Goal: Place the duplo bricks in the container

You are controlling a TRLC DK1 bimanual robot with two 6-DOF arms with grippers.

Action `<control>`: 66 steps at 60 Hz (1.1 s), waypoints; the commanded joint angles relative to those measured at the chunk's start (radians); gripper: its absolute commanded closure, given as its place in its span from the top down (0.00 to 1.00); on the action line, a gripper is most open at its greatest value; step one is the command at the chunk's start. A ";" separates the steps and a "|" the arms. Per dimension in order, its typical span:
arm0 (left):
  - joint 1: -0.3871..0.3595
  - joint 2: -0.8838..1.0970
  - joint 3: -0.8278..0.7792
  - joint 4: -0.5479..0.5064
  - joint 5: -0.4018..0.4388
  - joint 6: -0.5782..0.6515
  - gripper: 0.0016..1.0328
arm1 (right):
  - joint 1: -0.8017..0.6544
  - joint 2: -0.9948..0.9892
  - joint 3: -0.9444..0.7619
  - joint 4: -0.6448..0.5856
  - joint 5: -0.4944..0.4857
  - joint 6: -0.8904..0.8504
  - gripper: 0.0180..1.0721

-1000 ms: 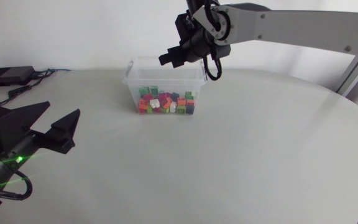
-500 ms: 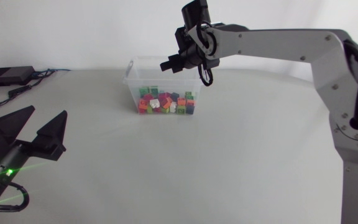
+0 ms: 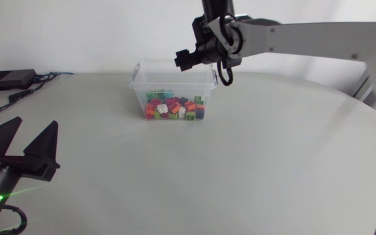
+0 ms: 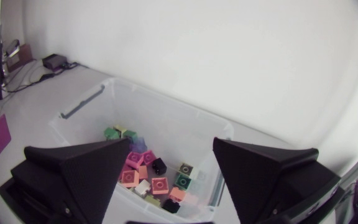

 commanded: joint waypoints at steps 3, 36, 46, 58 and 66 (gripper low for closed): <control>0.008 -0.027 -0.033 -0.004 -0.011 -0.022 0.96 | -0.012 -0.160 -0.133 0.054 0.033 -0.043 0.96; 0.010 -0.176 -0.059 -0.093 -0.039 -0.022 0.96 | -0.070 -0.738 -0.817 0.324 0.200 -0.117 0.96; 0.008 -0.176 -0.061 -0.095 -0.040 -0.022 0.96 | -0.070 -0.861 -0.966 0.370 0.232 -0.140 0.96; 0.008 -0.176 -0.061 -0.104 -0.042 -0.021 0.96 | -0.072 -1.021 -1.107 0.420 0.264 -0.180 0.96; 0.010 -0.177 -0.061 -0.107 -0.049 -0.015 0.96 | -0.103 -1.099 -1.161 0.422 0.274 -0.200 0.96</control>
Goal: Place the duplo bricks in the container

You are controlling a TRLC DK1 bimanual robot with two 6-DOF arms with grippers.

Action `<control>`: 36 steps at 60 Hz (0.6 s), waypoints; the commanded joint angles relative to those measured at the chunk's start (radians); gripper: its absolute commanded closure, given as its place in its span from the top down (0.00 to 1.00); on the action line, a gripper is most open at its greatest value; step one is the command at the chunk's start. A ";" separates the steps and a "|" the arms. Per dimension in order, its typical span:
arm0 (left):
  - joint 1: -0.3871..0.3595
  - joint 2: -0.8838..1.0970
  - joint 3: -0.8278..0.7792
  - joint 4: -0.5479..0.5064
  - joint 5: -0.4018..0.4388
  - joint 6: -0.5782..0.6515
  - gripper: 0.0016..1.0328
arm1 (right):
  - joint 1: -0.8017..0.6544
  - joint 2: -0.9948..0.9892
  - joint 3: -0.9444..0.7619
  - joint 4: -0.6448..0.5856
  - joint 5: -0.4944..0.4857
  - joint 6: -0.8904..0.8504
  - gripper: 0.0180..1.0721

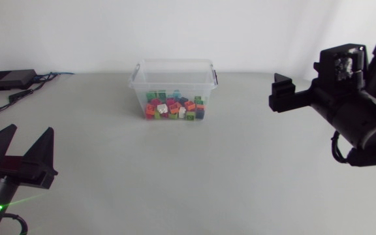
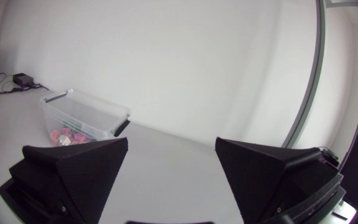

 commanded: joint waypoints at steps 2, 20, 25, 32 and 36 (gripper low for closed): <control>0.010 -0.010 -0.022 -0.001 -0.013 -0.015 0.96 | -0.033 -0.057 -0.053 0.016 0.023 -0.039 0.96; 0.019 -0.010 -0.051 0.014 -0.019 -0.003 0.96 | -0.094 -0.264 -0.215 0.028 0.023 -0.090 0.96; 0.024 -0.011 -0.051 0.013 -0.019 -0.003 0.96 | -0.102 -0.329 -0.269 0.029 0.023 -0.103 0.96; 0.020 -0.011 -0.051 -0.001 -0.020 -0.002 0.96 | -0.115 -0.429 -0.340 0.027 0.016 -0.125 0.96; 0.016 -0.010 -0.051 -0.012 -0.025 -0.003 0.96 | -0.137 -0.465 -0.362 0.009 -0.015 -0.099 0.96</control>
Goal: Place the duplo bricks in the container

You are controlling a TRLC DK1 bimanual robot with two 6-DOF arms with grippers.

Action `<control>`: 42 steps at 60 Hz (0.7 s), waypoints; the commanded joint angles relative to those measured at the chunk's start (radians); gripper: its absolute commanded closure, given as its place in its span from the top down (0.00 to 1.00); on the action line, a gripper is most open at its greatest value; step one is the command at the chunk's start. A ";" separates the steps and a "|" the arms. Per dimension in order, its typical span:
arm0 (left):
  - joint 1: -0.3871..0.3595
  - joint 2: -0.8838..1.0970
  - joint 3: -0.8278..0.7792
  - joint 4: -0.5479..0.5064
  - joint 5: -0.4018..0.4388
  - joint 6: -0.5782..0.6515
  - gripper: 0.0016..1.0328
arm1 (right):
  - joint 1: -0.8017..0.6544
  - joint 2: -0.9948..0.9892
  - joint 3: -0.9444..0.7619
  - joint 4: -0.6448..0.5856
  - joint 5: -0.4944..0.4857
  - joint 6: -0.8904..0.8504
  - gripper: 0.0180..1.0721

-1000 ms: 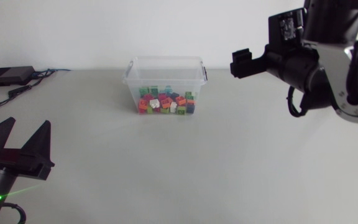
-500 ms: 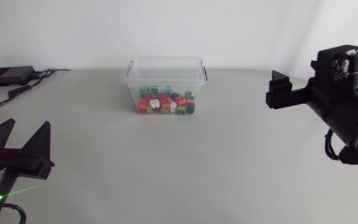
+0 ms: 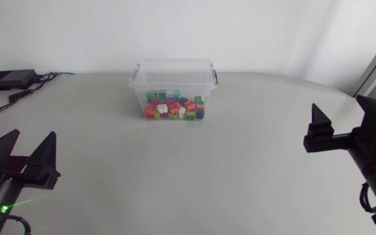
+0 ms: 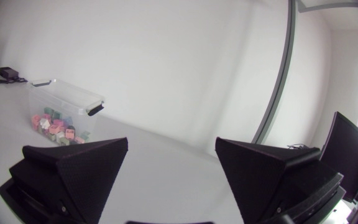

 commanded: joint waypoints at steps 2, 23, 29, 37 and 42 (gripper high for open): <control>0.001 -0.009 -0.019 -0.015 -0.013 -0.005 0.96 | -0.032 -0.060 -0.049 -0.015 -0.030 0.010 0.96; -0.017 -0.003 -0.018 -0.075 -0.037 -0.014 0.96 | -0.148 -0.250 -0.162 -0.108 -0.192 0.147 0.96; -0.022 -0.002 -0.018 -0.092 -0.044 -0.017 0.96 | -0.181 -0.304 -0.194 -0.134 -0.237 0.186 0.96; -0.029 0.001 -0.017 -0.116 -0.054 -0.021 0.96 | -0.228 -0.380 -0.239 -0.172 -0.302 0.241 0.96; -0.033 0.002 -0.017 -0.129 -0.060 -0.023 0.96 | -0.255 -0.424 -0.265 -0.193 -0.339 0.273 0.96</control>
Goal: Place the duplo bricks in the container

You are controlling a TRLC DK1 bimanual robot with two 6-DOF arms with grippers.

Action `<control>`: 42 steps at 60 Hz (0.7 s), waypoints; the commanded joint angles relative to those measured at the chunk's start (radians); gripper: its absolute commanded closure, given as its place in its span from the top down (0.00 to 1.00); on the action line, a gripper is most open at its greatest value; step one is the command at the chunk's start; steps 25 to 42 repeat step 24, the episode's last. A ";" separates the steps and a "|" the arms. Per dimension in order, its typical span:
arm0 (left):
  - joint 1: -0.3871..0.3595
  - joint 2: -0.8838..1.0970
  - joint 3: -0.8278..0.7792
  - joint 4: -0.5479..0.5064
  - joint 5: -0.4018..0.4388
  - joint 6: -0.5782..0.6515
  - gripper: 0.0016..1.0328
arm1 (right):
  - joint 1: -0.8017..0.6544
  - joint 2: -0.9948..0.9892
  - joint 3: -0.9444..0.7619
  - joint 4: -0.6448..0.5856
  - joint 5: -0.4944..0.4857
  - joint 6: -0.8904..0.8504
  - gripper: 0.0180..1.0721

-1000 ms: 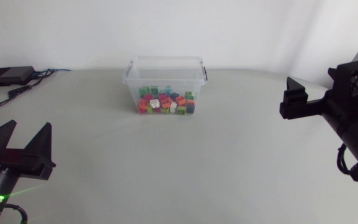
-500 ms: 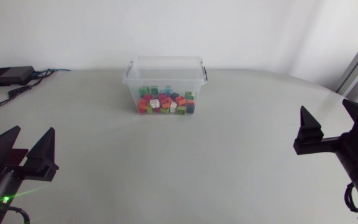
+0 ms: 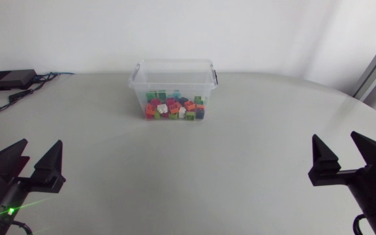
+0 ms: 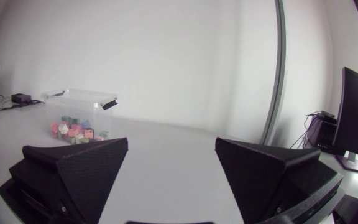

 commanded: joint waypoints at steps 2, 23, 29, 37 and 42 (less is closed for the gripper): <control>-0.011 0.002 -0.017 -0.016 -0.013 -0.023 0.96 | -0.035 -0.056 -0.051 -0.026 -0.039 0.065 0.96; -0.016 0.004 -0.016 -0.032 -0.019 -0.026 0.96 | -0.067 -0.108 -0.082 -0.052 -0.083 0.102 0.96; -0.016 0.004 -0.016 -0.032 -0.019 -0.026 0.96 | -0.067 -0.108 -0.082 -0.052 -0.083 0.102 0.96; -0.016 0.004 -0.016 -0.032 -0.019 -0.026 0.96 | -0.067 -0.108 -0.082 -0.052 -0.083 0.102 0.96; -0.016 0.004 -0.016 -0.032 -0.019 -0.026 0.96 | -0.067 -0.108 -0.082 -0.052 -0.083 0.102 0.96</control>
